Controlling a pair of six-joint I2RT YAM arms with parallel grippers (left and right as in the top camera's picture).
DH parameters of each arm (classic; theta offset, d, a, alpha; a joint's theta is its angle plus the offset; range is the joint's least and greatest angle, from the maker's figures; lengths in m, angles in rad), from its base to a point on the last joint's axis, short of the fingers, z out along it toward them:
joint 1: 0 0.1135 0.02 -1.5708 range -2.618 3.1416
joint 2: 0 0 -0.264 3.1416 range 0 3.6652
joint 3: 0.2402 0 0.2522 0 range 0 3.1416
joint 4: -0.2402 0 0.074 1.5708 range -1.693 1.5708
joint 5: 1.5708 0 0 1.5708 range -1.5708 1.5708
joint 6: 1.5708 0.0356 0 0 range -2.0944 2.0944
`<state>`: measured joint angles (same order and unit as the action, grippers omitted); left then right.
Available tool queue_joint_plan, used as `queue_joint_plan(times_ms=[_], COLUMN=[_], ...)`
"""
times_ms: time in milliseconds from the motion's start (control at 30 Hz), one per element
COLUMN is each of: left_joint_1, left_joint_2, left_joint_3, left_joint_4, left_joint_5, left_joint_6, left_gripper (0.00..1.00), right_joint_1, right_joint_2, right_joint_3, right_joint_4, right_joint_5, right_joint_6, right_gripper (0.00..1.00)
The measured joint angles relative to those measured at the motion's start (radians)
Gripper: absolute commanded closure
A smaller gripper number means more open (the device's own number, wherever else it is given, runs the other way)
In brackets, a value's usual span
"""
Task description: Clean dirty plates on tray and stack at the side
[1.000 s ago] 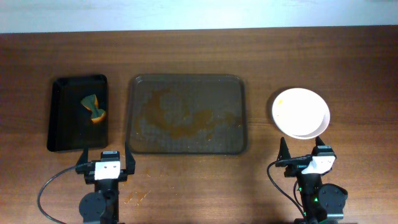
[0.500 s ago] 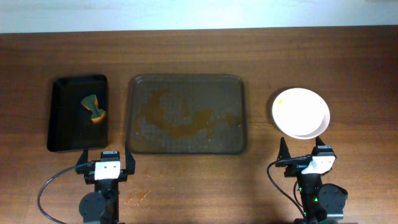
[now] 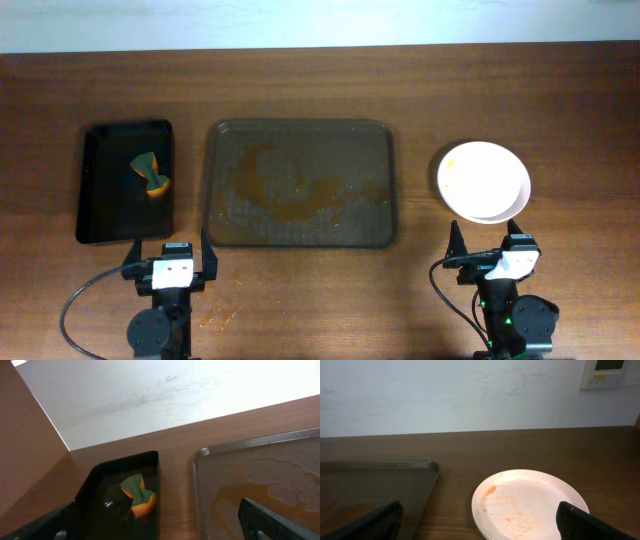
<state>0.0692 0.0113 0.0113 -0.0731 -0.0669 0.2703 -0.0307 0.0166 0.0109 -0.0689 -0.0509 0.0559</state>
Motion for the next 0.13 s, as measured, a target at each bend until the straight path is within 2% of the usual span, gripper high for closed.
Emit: queue_joint_plan(times_ms=[133], left_joint_1=[0.000], left_joint_2=[0.000], left_joint_3=[0.000], left_joint_4=[0.000], left_joint_5=[0.000], left_joint_6=[0.000], left_gripper=[0.01], right_joint_1=[0.000], right_joint_2=[0.000], right_joint_3=[0.000], right_joint_4=[0.000], right_joint_5=[0.000], right_joint_6=[0.000], right_gripper=[0.02])
